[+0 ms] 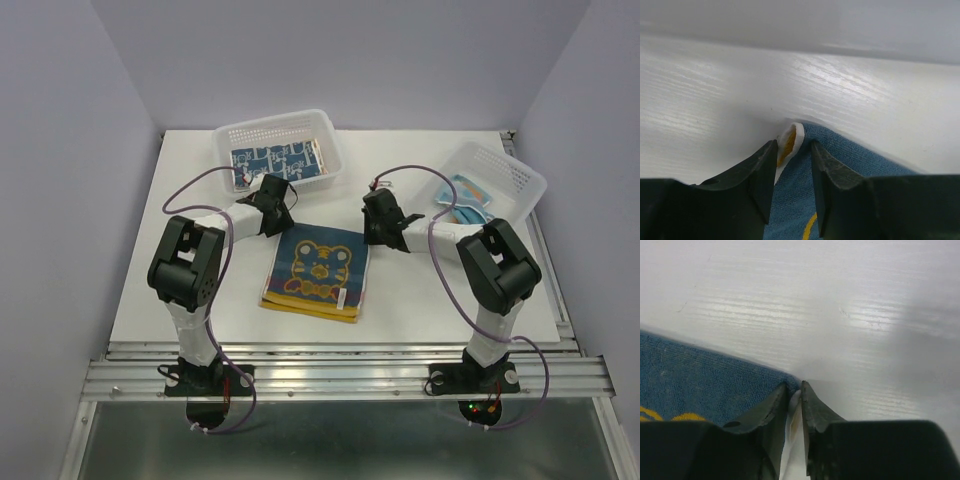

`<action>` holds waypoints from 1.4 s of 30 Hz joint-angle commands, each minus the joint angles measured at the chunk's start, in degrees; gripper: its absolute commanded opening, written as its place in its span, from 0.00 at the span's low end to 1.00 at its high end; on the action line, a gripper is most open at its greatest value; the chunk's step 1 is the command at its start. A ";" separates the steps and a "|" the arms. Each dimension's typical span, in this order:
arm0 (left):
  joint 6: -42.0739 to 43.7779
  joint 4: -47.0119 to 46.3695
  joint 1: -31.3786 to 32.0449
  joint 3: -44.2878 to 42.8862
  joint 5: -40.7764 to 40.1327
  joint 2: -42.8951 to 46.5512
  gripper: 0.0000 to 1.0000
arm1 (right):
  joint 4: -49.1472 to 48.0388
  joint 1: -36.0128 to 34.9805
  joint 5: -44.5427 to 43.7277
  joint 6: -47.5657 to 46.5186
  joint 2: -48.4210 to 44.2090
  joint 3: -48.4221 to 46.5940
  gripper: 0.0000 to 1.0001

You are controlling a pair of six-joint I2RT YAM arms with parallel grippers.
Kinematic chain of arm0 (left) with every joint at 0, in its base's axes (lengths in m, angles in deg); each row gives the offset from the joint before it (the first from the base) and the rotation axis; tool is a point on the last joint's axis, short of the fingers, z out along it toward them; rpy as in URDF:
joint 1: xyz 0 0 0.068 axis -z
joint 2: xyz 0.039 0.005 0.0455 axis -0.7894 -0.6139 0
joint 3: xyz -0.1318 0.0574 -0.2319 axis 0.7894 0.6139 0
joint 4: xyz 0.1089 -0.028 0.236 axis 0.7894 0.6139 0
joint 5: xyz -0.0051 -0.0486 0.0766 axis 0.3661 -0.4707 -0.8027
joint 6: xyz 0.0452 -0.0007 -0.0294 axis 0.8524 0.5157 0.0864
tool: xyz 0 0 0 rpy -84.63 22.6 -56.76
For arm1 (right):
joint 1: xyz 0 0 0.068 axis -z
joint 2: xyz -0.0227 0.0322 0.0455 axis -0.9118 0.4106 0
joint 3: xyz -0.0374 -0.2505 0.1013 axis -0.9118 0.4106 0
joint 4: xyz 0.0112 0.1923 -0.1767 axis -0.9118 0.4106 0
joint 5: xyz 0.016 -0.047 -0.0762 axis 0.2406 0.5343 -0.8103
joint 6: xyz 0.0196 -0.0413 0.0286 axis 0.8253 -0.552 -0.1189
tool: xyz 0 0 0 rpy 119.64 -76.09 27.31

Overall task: Fold and stack the towels
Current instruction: Fold the towel

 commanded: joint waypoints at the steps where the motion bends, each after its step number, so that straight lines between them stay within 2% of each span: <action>1: -0.48 0.72 -0.02 -2.24 -0.85 -0.46 0.44 | -2.25 0.28 0.66 -3.46 1.23 -1.83 0.20; 4: -0.30 0.99 -0.02 -2.15 -0.50 -0.20 0.44 | -3.13 0.28 2.15 -5.31 1.32 -1.57 0.13; 5: -0.22 0.55 0.06 -1.98 -0.15 0.15 0.44 | -4.70 0.28 2.85 -6.79 1.14 -1.30 0.07; 8: -0.13 -0.07 -0.02 -1.45 0.38 0.85 0.45 | -6.29 0.19 3.56 -9.00 0.79 -0.60 0.03; 18: -0.30 -0.07 -0.02 -2.59 0.47 0.33 0.48 | -8.32 0.19 6.29 -15.94 0.26 -0.60 0.01; 26: -0.74 2.65 -0.11 -5.31 -2.52 -2.04 0.48 | -8.32 0.28 6.37 -16.74 -0.62 0.46 0.01; 32: -0.48 2.13 -0.11 -5.58 -1.29 -3.89 0.39 | -8.32 0.28 7.87 -17.00 -0.97 0.72 0.01; 35: -0.48 1.95 -0.11 -5.32 -0.42 -4.68 0.22 | -8.23 0.28 8.39 -16.83 -1.06 0.90 0.01; 36: -0.30 1.86 -0.11 -5.14 0.46 -4.77 0.00 | -8.06 0.19 8.40 -16.74 -1.40 0.98 0.01; 42: 0.31 -2.17 0.42 0.74 0.73 0.84 0.00 | -8.23 0.28 10.33 -17.00 -5.36 3.00 0.01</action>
